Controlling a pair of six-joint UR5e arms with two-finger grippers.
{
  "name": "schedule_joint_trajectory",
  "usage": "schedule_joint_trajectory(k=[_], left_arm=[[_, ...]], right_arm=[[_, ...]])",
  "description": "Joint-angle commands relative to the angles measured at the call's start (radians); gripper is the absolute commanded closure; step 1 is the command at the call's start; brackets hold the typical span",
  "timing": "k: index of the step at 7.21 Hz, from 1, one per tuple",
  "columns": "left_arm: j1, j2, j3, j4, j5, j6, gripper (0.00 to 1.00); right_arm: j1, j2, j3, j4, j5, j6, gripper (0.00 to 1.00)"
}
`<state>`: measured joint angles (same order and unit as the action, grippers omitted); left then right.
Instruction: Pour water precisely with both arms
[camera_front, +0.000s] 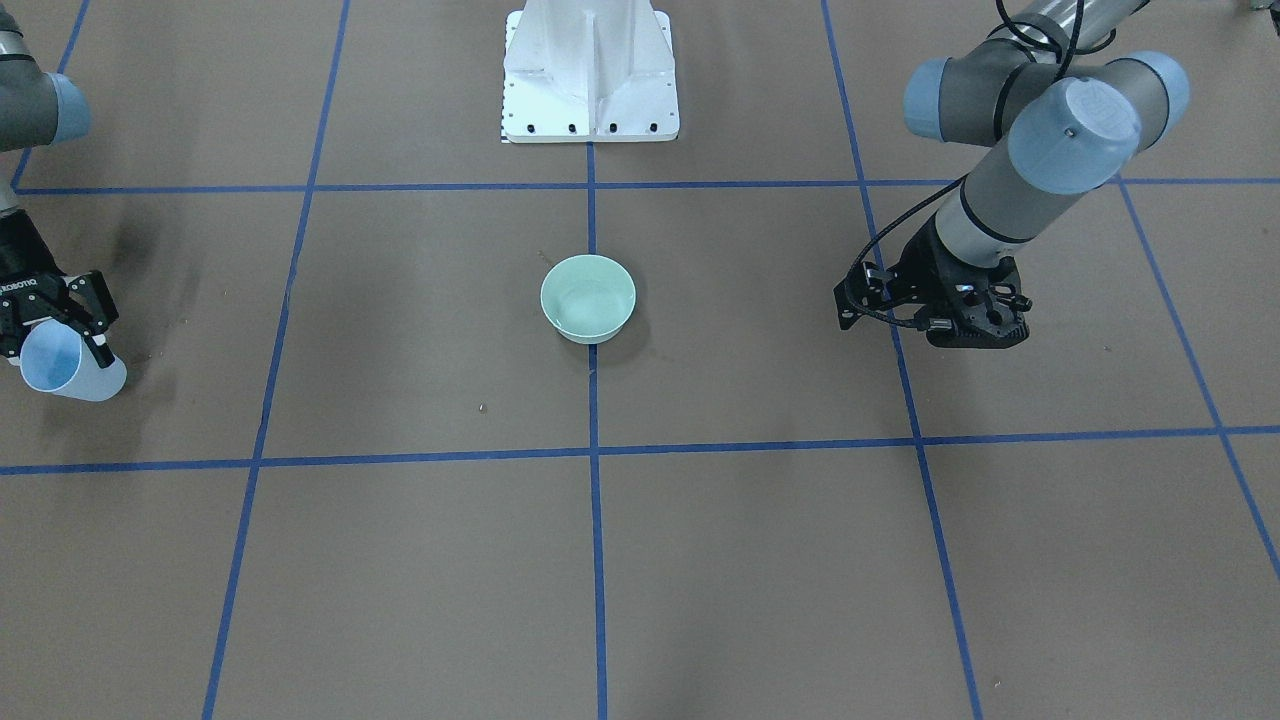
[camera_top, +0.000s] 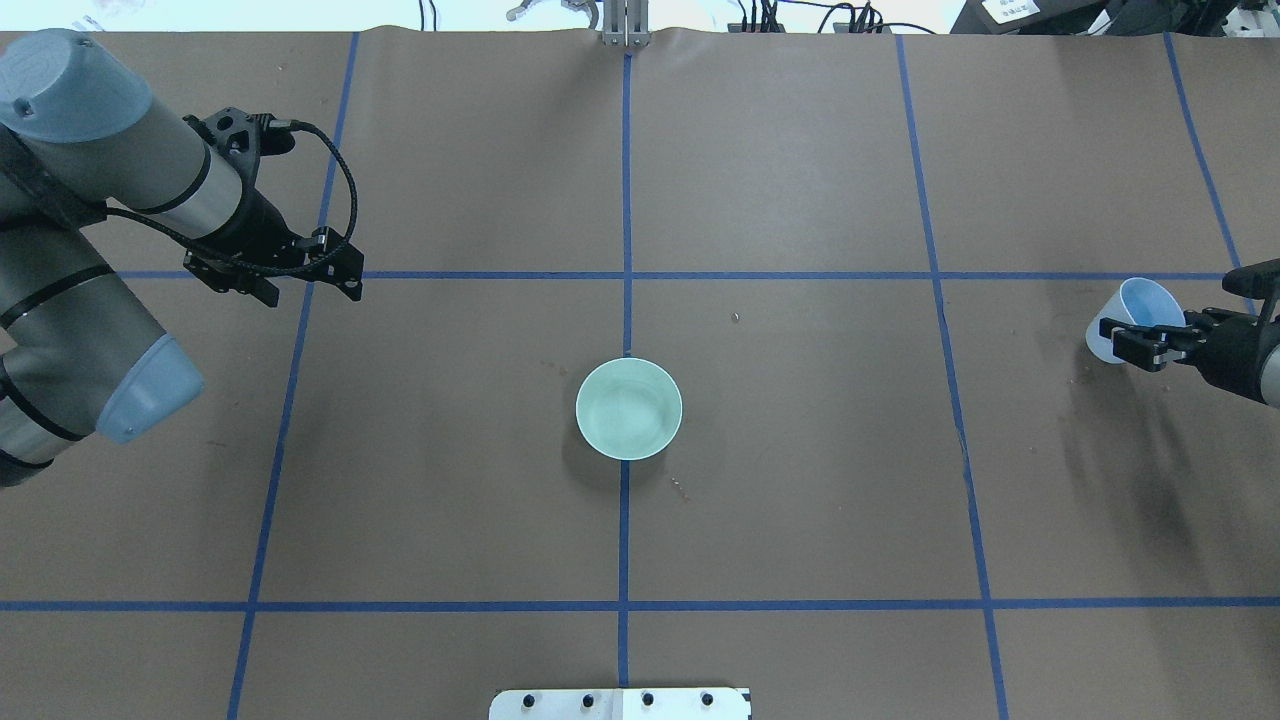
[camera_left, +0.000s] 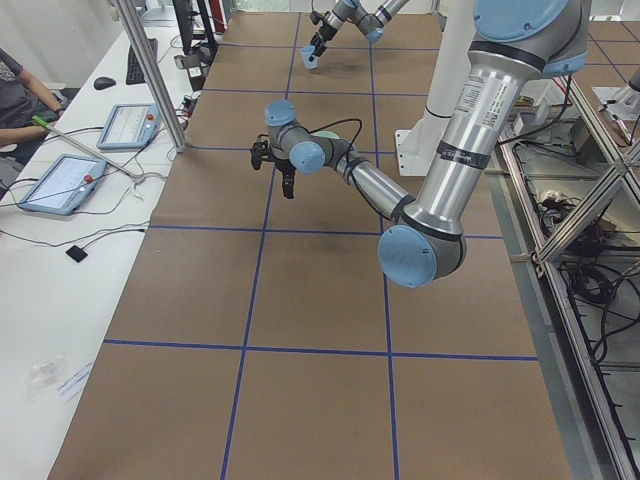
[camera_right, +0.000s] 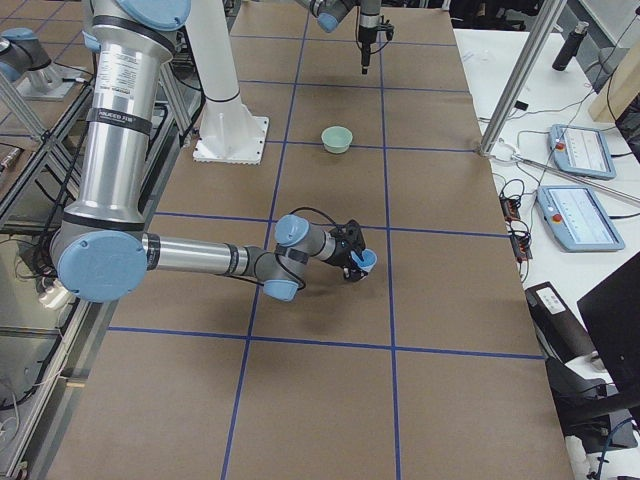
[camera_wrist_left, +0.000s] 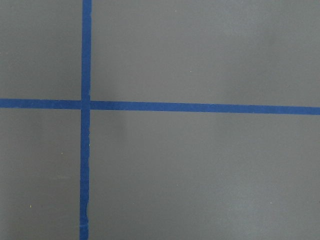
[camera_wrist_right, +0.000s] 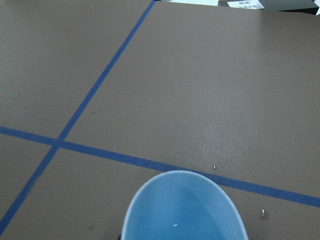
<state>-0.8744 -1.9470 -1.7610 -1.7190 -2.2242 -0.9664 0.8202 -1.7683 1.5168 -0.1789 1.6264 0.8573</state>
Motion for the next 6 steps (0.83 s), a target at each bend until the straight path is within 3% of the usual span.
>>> schedule_joint_trajectory(k=[1, 3, 5, 6], left_arm=[[0.0, -0.004, 0.0, 0.001, -0.002, 0.0, 0.0], [-0.002, -0.004, 0.0, 0.001, -0.002, 0.0, 0.0], [0.0, -0.006, 0.002, 0.002, 0.0, -0.002, 0.0], [0.002, -0.007, 0.002, 0.002, 0.001, -0.003, 0.0]], right_arm=[[-0.001, 0.001, -0.02, 0.021, -0.002, 0.003, 0.67], [-0.001, 0.004, -0.035, 0.021, -0.006, 0.003, 0.4], [-0.003, 0.009, -0.043, 0.021, -0.007, 0.003, 0.05], [-0.003, 0.01, -0.046, 0.021, -0.005, 0.003, 0.02]])
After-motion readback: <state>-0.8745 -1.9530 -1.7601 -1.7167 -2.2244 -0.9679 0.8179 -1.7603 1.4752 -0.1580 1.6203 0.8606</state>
